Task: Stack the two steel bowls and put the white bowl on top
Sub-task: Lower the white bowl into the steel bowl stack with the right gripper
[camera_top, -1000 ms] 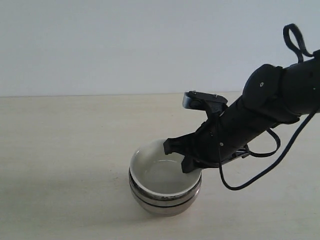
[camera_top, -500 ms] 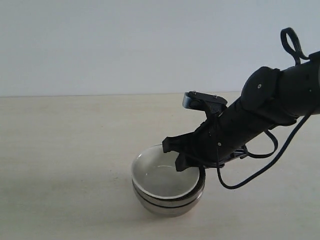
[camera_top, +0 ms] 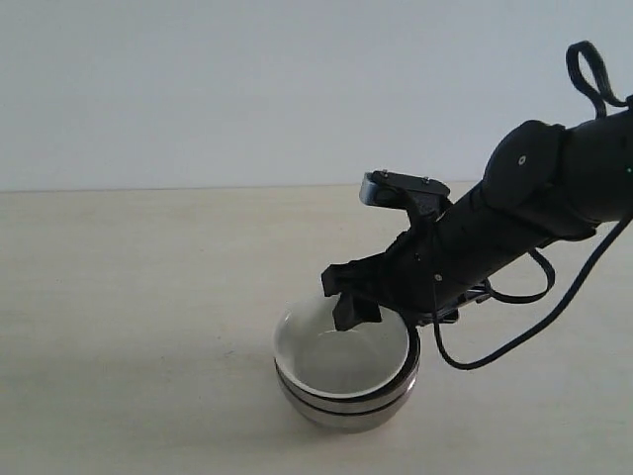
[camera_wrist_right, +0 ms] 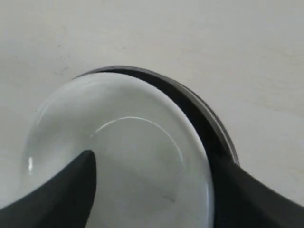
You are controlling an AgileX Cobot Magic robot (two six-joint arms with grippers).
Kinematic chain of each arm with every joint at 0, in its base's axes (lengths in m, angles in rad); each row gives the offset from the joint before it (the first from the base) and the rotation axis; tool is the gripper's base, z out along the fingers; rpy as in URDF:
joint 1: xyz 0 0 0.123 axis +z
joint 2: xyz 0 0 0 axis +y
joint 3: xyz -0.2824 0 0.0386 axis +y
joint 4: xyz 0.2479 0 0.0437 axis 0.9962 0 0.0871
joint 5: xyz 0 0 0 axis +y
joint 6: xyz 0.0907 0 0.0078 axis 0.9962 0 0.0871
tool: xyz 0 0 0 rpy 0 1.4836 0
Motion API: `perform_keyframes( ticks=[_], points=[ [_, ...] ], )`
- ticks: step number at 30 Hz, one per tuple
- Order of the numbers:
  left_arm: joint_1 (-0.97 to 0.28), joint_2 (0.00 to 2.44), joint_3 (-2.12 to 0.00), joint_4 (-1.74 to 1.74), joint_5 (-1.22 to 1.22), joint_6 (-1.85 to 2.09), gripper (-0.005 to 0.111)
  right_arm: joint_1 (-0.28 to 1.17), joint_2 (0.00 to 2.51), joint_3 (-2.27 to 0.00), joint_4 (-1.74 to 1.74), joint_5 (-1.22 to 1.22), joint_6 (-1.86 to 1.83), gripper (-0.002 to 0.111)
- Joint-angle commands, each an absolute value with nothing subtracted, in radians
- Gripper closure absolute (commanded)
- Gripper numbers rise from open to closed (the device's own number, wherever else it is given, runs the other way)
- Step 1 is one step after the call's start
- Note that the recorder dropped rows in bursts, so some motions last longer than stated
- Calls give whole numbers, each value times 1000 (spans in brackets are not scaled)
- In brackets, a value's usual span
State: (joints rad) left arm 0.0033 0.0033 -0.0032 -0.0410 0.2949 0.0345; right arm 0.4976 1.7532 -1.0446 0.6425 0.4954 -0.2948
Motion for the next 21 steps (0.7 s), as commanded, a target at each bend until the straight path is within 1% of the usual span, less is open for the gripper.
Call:
perform_keyframes(
  ticks=[1, 8, 21],
  points=[
    [7, 0, 0, -41, 296, 33, 103, 496, 1687, -1049, 641, 498, -304, 49],
    [7, 0, 0, -41, 296, 33, 103, 496, 1622, -1049, 637, 529, -306, 49],
    [7, 0, 0, -41, 296, 33, 103, 496, 1630, -1047, 535, 544, -258, 49]
  ],
)
